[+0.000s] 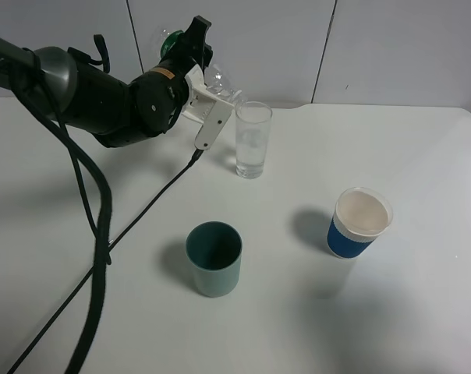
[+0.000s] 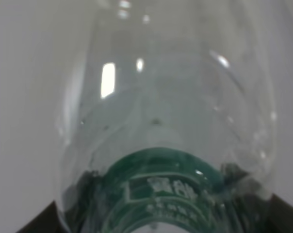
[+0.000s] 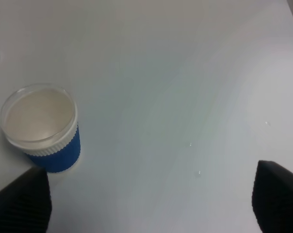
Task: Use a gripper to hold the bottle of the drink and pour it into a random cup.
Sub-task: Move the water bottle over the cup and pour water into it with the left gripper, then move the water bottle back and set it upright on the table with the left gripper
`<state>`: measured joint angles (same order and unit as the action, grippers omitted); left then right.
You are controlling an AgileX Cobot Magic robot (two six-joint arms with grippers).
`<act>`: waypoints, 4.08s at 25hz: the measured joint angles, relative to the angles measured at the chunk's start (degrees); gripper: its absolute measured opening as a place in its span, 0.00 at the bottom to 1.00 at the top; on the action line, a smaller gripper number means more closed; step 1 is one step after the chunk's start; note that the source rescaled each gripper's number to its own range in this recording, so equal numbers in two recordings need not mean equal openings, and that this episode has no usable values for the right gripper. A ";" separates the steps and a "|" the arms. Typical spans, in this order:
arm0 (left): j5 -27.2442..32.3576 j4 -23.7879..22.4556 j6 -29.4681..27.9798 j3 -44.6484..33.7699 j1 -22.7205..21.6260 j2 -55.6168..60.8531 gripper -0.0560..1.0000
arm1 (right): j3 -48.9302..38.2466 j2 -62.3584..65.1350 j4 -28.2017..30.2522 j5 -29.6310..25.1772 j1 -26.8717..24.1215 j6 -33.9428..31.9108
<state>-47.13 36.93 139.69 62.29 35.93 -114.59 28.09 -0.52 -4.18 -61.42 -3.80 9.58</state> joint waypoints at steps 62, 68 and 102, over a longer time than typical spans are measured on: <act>25.04 -43.62 -129.35 0.00 -12.38 8.01 0.08 | 0.00 0.00 0.00 0.00 0.00 0.00; 25.08 -57.32 -150.19 0.00 -15.95 8.12 0.08 | 0.00 0.00 0.00 0.00 0.00 0.00; -14.76 -78.94 -155.99 -14.21 -35.74 -0.94 0.08 | 0.00 0.00 0.00 0.00 0.00 0.00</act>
<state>-61.89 -42.00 -16.30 48.08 0.20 -115.53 28.09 -0.52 -4.18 -61.42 -3.80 9.58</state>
